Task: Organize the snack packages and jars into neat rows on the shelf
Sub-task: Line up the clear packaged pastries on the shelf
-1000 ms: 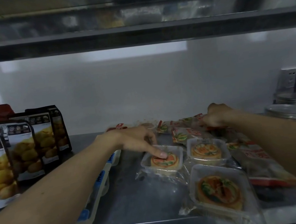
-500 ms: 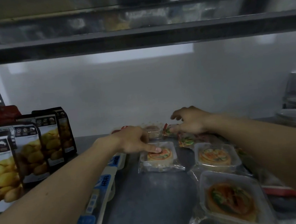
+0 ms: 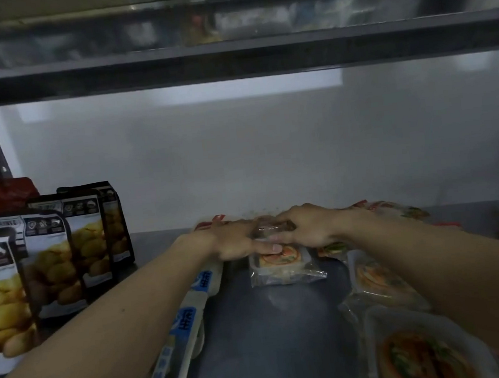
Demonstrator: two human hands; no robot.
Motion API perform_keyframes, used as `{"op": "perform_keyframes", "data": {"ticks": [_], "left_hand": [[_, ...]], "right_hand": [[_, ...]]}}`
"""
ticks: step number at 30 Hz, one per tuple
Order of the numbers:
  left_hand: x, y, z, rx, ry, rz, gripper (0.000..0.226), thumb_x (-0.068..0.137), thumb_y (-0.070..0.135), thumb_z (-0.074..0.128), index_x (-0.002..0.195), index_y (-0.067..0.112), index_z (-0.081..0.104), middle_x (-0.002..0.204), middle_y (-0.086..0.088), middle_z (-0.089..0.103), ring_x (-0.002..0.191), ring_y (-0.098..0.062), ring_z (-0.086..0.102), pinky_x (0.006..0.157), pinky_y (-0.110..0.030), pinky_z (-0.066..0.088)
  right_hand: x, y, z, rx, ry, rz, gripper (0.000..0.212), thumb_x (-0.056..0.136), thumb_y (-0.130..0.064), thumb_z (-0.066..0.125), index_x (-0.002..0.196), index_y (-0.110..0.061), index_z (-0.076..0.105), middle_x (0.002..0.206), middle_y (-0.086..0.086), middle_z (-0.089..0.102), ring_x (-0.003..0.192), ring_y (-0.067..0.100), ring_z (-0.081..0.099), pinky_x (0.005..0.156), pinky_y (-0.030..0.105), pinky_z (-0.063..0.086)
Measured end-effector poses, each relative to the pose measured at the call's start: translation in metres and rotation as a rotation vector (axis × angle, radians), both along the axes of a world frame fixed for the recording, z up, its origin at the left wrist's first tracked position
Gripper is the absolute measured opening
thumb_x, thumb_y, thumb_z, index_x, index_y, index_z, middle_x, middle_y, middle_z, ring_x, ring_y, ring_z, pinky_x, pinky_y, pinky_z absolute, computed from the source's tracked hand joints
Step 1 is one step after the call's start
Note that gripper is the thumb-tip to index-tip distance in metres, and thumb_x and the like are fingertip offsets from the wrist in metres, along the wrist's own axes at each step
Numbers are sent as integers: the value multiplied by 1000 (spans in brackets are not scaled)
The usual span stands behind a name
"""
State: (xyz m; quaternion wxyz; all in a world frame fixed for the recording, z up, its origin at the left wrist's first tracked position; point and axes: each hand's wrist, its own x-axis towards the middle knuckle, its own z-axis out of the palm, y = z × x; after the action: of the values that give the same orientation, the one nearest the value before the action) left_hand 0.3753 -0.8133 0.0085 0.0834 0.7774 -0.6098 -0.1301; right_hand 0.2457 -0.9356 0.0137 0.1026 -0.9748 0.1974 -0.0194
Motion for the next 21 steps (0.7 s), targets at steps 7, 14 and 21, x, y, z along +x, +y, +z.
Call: {"op": "perform_keyframes", "data": {"ticks": [7,14,21], "left_hand": [[11,-9,-5,-17,20,81,71,86,65,50,145,27,40,145,-1,47,130,-21,46,111,-37,35],[10,-4,-3,9,-14,70,73,89,65,44,149,28,30,155,1,34,140,-19,33,116,-36,25],[0,14,7,76,-16,-47,91,78,73,48,152,34,12,161,8,12,147,-14,13,113,-30,12]], "right_hand": [[5,-16,-5,-80,-68,-24,54,89,-60,55,127,-22,62,126,2,63,111,21,57,95,32,46],[5,-17,-8,-45,-104,4,53,91,-60,52,126,-21,61,122,-1,61,112,19,56,92,30,44],[-10,-21,-6,7,-27,-43,70,85,-69,54,142,-29,48,145,-3,51,129,20,48,105,29,38]]}}
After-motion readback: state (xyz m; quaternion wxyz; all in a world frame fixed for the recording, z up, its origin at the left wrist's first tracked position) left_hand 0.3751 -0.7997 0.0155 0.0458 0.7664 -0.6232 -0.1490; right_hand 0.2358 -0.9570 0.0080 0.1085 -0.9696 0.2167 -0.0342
